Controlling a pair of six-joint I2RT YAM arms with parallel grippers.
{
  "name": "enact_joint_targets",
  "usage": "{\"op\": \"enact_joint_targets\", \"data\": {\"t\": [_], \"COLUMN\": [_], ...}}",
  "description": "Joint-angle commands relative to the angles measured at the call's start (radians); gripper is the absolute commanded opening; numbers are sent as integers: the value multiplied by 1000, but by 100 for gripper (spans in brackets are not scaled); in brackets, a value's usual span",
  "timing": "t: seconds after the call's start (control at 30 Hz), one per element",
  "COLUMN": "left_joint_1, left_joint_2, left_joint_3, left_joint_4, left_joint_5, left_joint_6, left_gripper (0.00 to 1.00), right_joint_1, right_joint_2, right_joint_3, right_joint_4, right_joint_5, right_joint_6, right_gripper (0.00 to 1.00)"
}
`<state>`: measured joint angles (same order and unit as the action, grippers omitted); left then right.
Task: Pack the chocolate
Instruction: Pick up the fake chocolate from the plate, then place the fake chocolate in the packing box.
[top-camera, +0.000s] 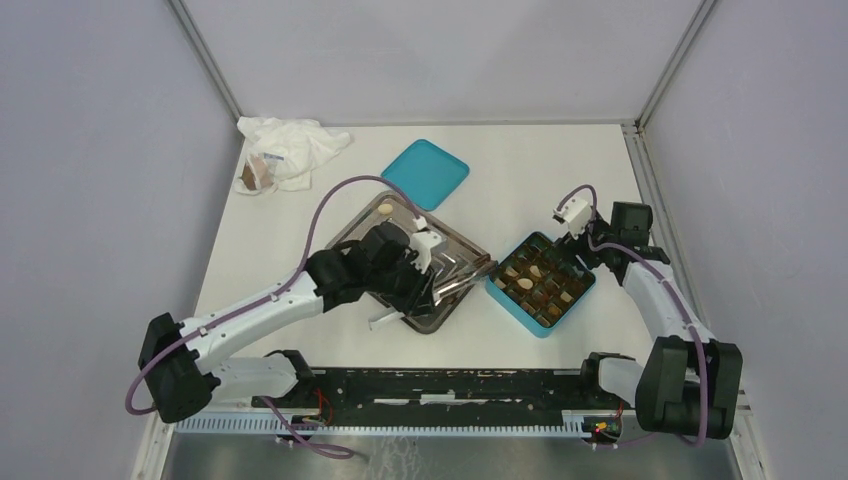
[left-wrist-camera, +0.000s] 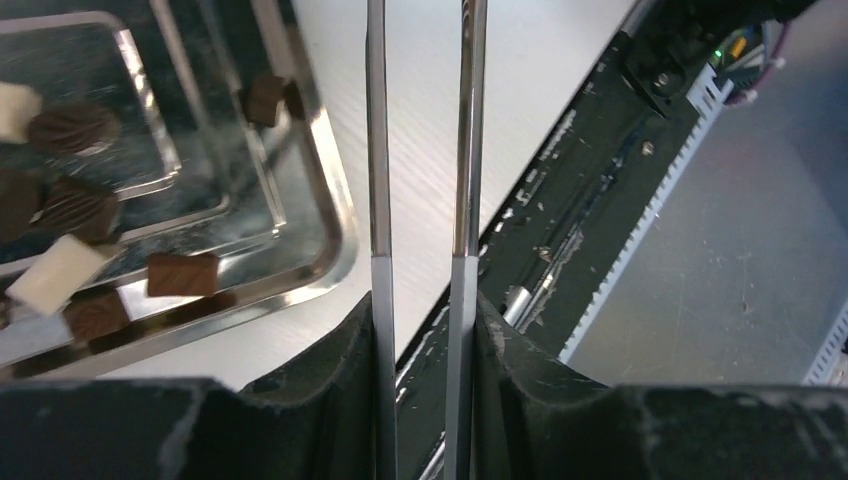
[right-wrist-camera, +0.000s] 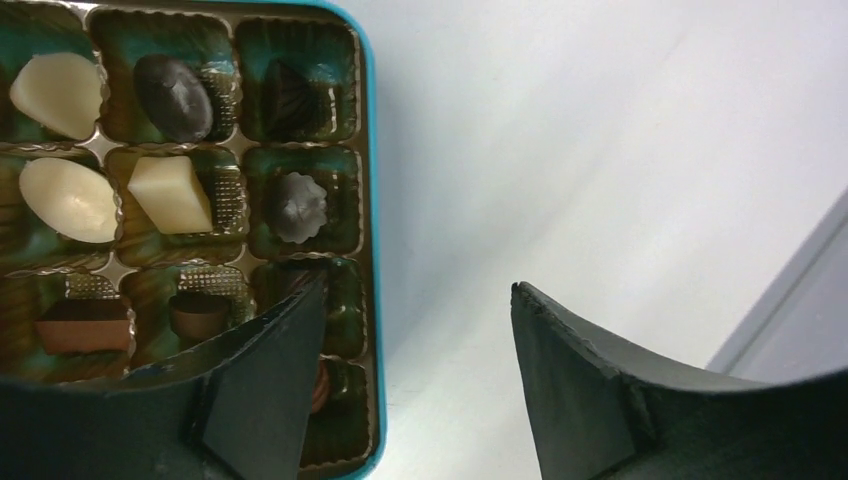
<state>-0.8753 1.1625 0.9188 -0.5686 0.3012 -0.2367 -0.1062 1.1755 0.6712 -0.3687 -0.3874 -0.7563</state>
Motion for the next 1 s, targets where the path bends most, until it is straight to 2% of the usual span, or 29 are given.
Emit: {"op": "enact_joint_targets", "data": {"t": [0.0, 0.2, 0.47, 0.97], "left_joint_1": [-103, -225, -310, -332], "left_joint_2": [29, 138, 262, 434], "left_joint_3": [38, 104, 188, 319], "left_joint_4": [93, 89, 105, 74], "left_joint_5": [24, -20, -48, -66], "left_joint_6": [-38, -37, -37, -4], "left_gripper": [2, 2, 2, 4], "right_joint_1": [-39, -73, -88, -88], "right_joint_2": [-58, -93, -89, -80], "right_joint_3": [0, -18, -16, -13], "right_joint_4": [51, 102, 105, 93], "right_joint_5": [-44, 5, 4, -10], "right_joint_6": [18, 61, 72, 66], "right_gripper": [75, 77, 78, 78]}}
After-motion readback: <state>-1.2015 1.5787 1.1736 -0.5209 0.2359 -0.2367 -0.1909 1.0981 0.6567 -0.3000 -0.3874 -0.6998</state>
